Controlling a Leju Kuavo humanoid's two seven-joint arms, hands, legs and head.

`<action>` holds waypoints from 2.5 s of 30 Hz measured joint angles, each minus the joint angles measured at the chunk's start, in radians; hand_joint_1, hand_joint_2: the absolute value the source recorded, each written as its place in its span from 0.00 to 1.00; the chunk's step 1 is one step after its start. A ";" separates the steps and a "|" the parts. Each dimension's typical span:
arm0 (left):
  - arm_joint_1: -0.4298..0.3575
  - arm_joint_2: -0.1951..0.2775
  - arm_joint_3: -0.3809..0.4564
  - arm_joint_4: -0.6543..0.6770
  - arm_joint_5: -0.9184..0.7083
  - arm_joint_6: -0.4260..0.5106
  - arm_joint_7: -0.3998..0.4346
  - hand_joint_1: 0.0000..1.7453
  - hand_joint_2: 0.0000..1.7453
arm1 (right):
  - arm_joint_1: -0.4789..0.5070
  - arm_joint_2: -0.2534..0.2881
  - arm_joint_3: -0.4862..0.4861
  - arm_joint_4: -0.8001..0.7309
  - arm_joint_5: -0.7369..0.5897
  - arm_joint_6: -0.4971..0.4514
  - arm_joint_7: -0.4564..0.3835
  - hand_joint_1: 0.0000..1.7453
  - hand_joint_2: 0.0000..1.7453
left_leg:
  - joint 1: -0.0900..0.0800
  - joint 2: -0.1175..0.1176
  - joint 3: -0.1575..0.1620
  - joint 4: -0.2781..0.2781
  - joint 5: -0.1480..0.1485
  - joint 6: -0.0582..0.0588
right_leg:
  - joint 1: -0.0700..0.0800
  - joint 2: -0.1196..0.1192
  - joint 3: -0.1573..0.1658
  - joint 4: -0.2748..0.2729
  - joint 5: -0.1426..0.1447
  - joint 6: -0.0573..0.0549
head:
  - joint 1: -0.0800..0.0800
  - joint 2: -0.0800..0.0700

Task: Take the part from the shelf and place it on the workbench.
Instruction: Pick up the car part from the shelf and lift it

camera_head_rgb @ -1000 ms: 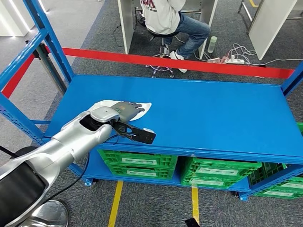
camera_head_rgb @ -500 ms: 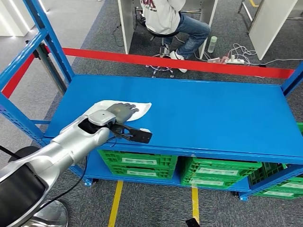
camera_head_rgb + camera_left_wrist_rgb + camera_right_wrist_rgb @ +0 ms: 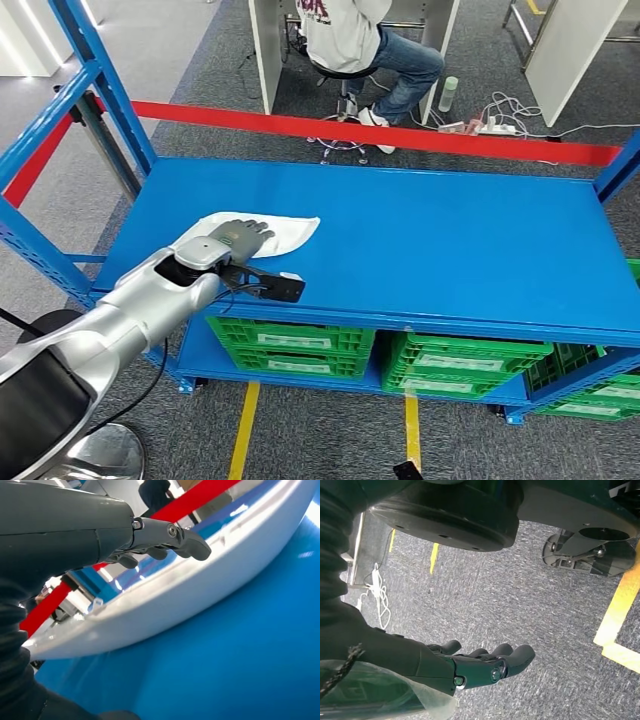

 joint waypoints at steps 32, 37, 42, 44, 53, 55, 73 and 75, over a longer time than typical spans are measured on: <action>0.010 0.029 0.075 0.068 -0.018 0.058 -0.043 1.00 0.50 | 0.000 -0.004 -0.006 0.000 0.000 -0.002 -0.012 0.00 1.00 | 0.000 0.000 0.001 0.000 0.001 0.000 | 0.000 0.000 0.001 0.000 0.000 0.000 | 0.000 0.000; 0.009 0.028 0.075 0.069 -0.020 0.054 -0.049 1.00 1.00 | 0.000 -0.005 -0.006 0.000 0.000 -0.002 -0.012 0.00 1.00 | 0.000 0.000 0.001 0.000 0.001 0.000 | 0.000 0.000 0.001 0.000 0.000 0.000 | 0.000 0.000; 0.008 0.028 0.076 0.069 -0.036 0.047 -0.051 1.00 1.00 | 0.000 -0.006 -0.006 0.000 0.000 -0.003 -0.012 0.00 1.00 | 0.000 0.000 0.001 0.000 0.001 0.000 | 0.000 0.000 0.001 0.000 0.000 0.000 | 0.000 0.000; 0.008 0.028 0.076 0.069 -0.047 0.047 -0.052 1.00 1.00 | 0.000 -0.006 -0.006 0.000 0.000 -0.004 -0.012 0.00 1.00 | 0.000 0.000 0.001 0.000 0.001 0.000 | 0.000 0.000 0.001 0.000 0.000 0.000 | 0.000 0.000; 0.007 0.023 0.075 0.069 -0.088 0.065 -0.039 1.00 1.00 | 0.000 -0.007 -0.006 0.000 0.000 -0.005 -0.015 0.00 1.00 | 0.000 0.000 0.001 0.000 0.001 0.000 | 0.000 0.000 0.001 0.000 0.000 0.000 | 0.000 0.000; 0.007 0.023 0.075 0.070 -0.088 0.068 -0.038 1.00 1.00 | 0.000 -0.007 -0.006 0.000 0.000 -0.005 -0.015 0.00 1.00 | 0.000 0.000 0.001 0.000 0.001 0.000 | 0.000 0.000 0.001 0.000 0.000 0.000 | 0.000 0.000; 0.032 0.009 0.140 0.068 -0.047 0.177 -0.039 1.00 1.00 | 0.001 -0.007 -0.006 0.000 0.000 -0.006 -0.017 0.00 1.00 | 0.000 0.000 0.001 0.000 0.001 0.000 | 0.000 0.000 0.001 0.000 0.000 0.000 | 0.000 0.000; 0.049 0.007 0.169 0.056 -0.009 0.212 -0.061 1.00 1.00 | 0.001 -0.007 -0.006 0.000 -0.002 -0.007 -0.020 0.00 1.00 | 0.000 0.000 0.001 0.000 0.001 0.000 | 0.000 0.000 0.001 0.000 0.000 0.000 | 0.000 0.000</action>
